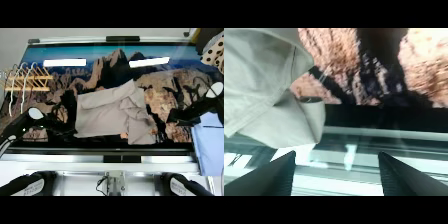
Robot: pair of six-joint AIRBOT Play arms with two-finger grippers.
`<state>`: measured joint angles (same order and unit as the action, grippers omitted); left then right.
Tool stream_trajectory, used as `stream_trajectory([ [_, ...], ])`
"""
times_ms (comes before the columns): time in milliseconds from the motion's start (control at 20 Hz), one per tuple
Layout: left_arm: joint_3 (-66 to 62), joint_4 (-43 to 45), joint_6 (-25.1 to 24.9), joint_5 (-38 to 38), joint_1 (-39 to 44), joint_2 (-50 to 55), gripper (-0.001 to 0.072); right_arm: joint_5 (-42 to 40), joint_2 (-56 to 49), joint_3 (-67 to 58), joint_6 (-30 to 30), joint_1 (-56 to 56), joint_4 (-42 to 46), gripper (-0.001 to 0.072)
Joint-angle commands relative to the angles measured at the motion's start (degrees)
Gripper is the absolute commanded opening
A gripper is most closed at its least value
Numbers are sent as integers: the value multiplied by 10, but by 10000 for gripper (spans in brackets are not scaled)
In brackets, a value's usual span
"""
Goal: Fold the shirts.
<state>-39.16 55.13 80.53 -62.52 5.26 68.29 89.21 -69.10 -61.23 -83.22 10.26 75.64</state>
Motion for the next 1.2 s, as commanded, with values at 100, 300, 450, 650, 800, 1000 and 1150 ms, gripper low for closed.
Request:
stream_trajectory([
  [100, 0, 10, -4, -21, -6, -16, 33, -102, -33, 114, 1, -2, -101, 658],
  [300, 1, 10, -4, -25, -6, -14, 33, -143, -84, 134, -1, -16, -133, 656],
  [450, 14, 10, -4, -22, -6, -14, 33, -205, -107, 134, -1, -70, -132, 646],
  [650, 39, 19, -4, -16, -6, -14, 34, -255, -110, 134, -6, -108, -121, 274],
  [800, 40, 21, -4, -13, -7, -15, 34, -245, -103, 132, -5, -108, -109, 60],
  [1000, 34, 21, -4, -18, -16, -15, 177, -233, -51, 132, 0, -108, -78, 63],
  [1150, 7, 37, -14, -84, -58, -15, 547, -219, 2, 132, 0, -108, -50, 63],
])
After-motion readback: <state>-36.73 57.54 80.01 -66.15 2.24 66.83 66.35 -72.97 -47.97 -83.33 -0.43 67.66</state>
